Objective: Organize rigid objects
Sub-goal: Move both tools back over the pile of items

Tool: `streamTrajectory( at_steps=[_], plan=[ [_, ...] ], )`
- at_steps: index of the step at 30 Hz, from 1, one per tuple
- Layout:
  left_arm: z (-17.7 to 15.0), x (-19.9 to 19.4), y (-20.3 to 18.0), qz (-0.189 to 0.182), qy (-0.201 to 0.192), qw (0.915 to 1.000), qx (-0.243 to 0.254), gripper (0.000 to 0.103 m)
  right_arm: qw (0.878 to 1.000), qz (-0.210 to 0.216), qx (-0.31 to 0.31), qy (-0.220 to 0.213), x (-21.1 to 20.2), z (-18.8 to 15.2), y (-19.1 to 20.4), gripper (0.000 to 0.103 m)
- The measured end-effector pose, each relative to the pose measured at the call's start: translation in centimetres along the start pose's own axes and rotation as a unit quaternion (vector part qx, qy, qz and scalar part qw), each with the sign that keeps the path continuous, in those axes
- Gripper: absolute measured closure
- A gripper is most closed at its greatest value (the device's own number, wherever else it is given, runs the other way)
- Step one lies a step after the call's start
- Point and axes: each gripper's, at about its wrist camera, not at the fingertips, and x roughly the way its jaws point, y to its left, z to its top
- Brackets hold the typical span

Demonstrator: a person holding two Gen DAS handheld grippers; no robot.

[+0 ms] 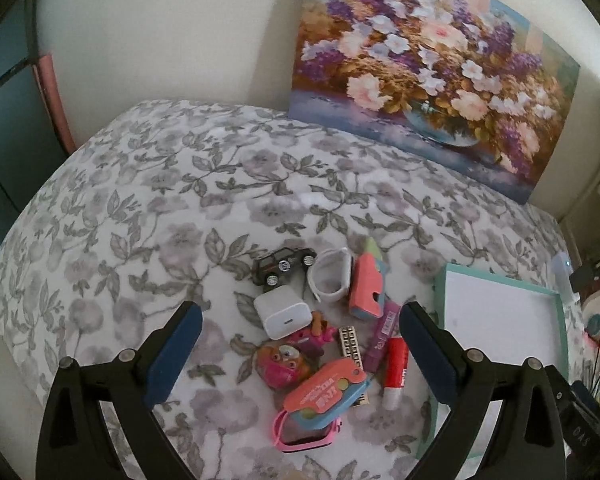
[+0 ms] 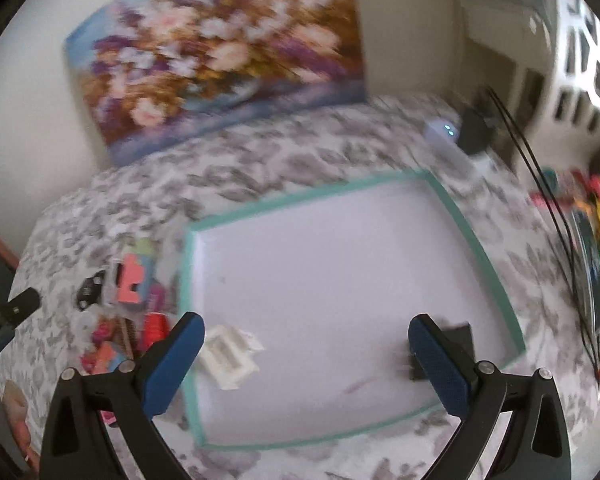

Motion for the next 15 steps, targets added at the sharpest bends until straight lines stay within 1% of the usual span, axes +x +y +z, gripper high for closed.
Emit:
streamTrajectory(
  at_steps=[2,5,9,13,15],
  plan=[
    [0.0,-0.2,0.7,0.001,-0.003,0.9999,-0.012,0.004,1.000,0.011,-0.015,-0.004,-0.3,0.2,1.4,0.000],
    [0.3,-0.7,2.4,0.003,-0.006,0.9995,-0.031,0.004,0.999,0.043,-0.024,0.003,-0.6,0.8,3.8,0.000],
    [0.6,-0.8,4.3,0.022,0.000,0.9992,-0.034,0.004,0.996,0.072,-0.048,0.007,-0.7,1.4,7.2,0.000],
    [0.8,-0.6,6.3,0.032,0.017,0.9985,-0.041,0.004,0.992,0.098,-0.081,0.011,-0.5,1.0,10.3,0.000],
    [0.8,0.0,7.2,0.039,0.033,0.9978,-0.041,0.004,0.990,0.106,-0.096,0.015,-0.1,0.6,11.7,0.000]
  ],
)
